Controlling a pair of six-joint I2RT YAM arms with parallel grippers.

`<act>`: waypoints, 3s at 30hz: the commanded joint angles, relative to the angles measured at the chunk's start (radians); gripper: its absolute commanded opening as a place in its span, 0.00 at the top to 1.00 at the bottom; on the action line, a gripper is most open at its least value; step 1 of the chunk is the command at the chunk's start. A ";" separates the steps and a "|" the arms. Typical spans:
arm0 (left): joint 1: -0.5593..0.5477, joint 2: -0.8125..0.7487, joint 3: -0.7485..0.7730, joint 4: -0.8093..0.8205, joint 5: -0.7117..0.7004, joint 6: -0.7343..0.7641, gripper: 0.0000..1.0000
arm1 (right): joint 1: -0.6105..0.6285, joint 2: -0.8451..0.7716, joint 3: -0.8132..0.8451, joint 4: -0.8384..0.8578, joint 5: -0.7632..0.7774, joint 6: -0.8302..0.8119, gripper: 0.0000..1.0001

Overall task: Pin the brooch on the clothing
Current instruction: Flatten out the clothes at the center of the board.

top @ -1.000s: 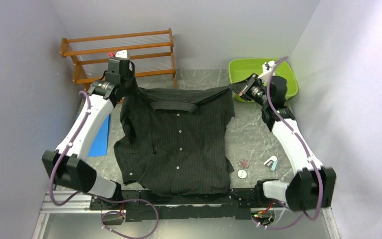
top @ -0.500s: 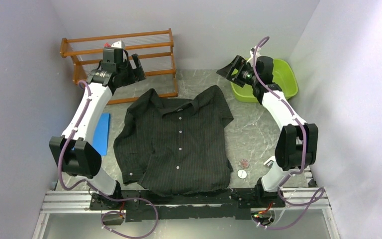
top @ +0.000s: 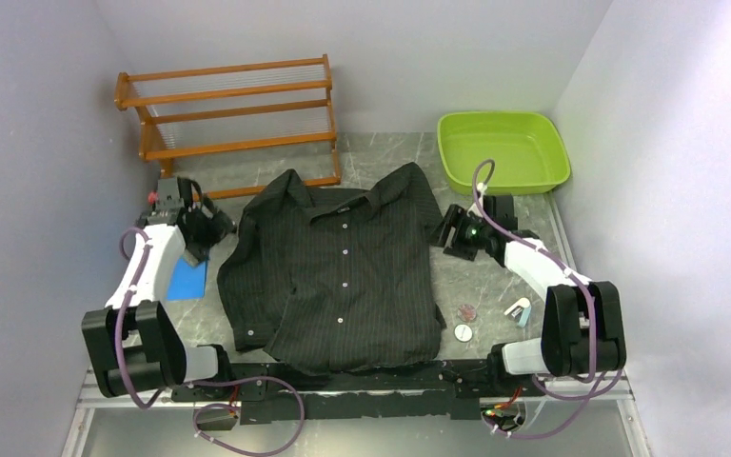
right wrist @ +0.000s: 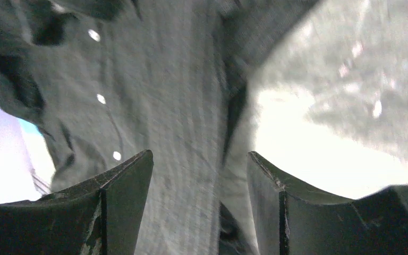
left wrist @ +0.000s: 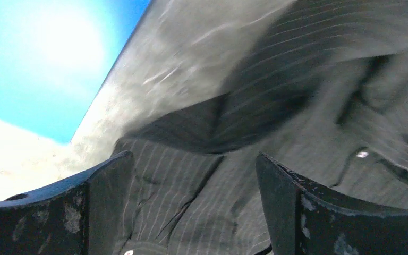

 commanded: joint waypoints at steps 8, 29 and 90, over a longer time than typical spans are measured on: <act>0.093 -0.046 -0.369 0.131 0.132 -0.154 0.14 | -0.012 -0.104 -0.206 -0.026 0.087 -0.056 0.48; 0.095 -0.100 -0.228 0.108 0.004 -0.144 0.97 | -0.005 0.067 -0.206 0.053 0.052 -0.029 0.65; -0.156 0.356 0.366 -0.172 -0.615 -0.053 0.07 | 0.016 -0.001 -0.196 0.059 -0.014 -0.059 0.62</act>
